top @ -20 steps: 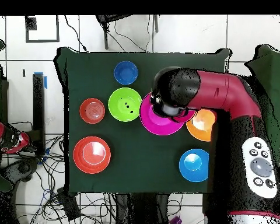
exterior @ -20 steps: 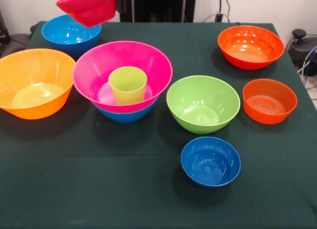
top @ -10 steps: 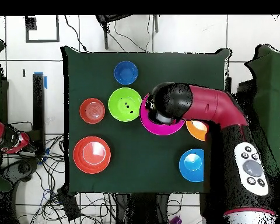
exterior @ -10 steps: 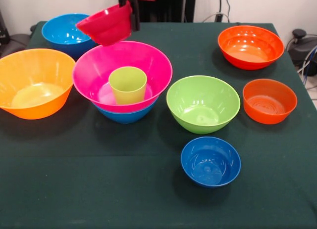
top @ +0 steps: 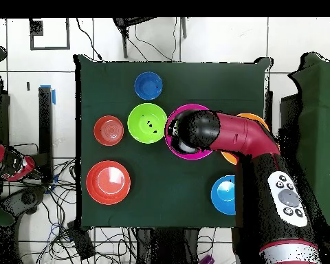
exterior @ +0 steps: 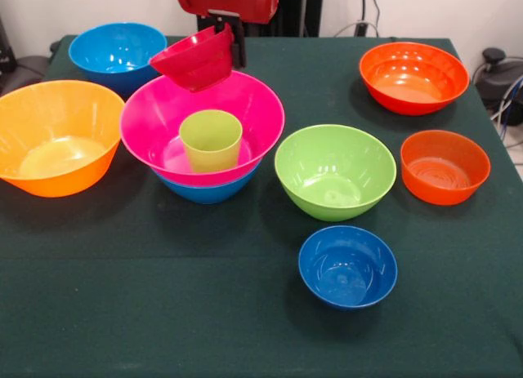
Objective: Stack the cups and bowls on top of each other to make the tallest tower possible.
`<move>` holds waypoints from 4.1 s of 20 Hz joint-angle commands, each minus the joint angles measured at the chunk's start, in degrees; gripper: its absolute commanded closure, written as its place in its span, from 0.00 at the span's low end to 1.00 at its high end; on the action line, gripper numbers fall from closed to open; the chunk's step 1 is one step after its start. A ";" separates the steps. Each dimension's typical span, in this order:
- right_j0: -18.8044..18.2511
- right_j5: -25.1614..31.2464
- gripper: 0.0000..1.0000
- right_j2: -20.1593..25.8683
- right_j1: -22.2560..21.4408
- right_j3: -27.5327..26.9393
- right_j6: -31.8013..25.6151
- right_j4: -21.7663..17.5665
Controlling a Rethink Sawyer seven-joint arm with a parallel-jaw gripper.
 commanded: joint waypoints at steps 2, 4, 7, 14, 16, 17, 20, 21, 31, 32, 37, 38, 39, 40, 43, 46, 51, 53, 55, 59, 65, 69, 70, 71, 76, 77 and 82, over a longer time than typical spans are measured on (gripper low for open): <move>0.94 -6.10 1.00 -3.03 3.17 5.83 7.69 -1.65; 1.07 -7.40 1.00 -3.53 3.48 5.94 7.32 -2.26; 1.29 -9.48 1.00 -4.07 3.33 6.71 6.72 -2.64; 1.74 -14.05 1.00 -5.91 2.69 9.36 6.33 -3.09; 1.23 -14.21 1.00 -5.41 1.97 10.35 5.03 -2.50; 1.06 -14.27 1.00 -5.04 1.43 11.26 4.63 -2.03; 1.27 -15.14 1.00 -4.04 -0.13 13.21 4.71 -0.59; 1.41 -16.09 1.00 -3.61 0.44 12.62 4.81 -0.49; -2.43 -25.24 1.00 4.08 2.11 14.33 3.00 1.65; -2.75 -26.81 1.00 4.69 2.75 14.17 3.15 1.34; -3.16 -29.01 1.00 5.08 3.63 13.22 3.44 0.28; -3.46 -29.37 1.00 5.36 3.74 13.48 3.39 0.19; -3.77 -29.73 1.00 5.64 3.86 13.74 3.34 0.09; -3.70 -29.52 1.00 5.30 4.04 13.54 3.28 -0.08; -3.54 -29.04 1.00 4.57 4.10 13.64 3.24 -0.32; -4.31 -28.53 1.00 5.49 4.65 15.22 3.40 0.47; -5.66 -30.26 1.00 7.62 6.26 16.12 4.23 0.94; -5.77 -30.71 1.00 7.77 6.29 15.99 4.19 0.55; -5.70 -30.77 1.00 7.70 5.99 15.74 4.06 0.18; -2.44 -24.64 1.00 3.15 2.15 14.00 4.47 0.35; -0.18 -20.60 1.00 0.84 -1.47 13.15 4.17 0.74; -0.19 -19.57 1.00 1.25 -1.94 11.88 3.58 1.40; -0.31 -19.68 1.00 1.44 -2.07 11.82 3.55 1.51; -0.25 -19.28 1.00 1.30 -1.88 11.10 3.45 1.56; -0.28 -18.87 1.00 1.24 -1.05 9.92 3.08 1.45; -0.28 -18.73 1.00 1.27 -1.14 9.92 3.08 1.50; -0.87 -18.77 1.00 2.18 -0.68 8.58 1.86 1.23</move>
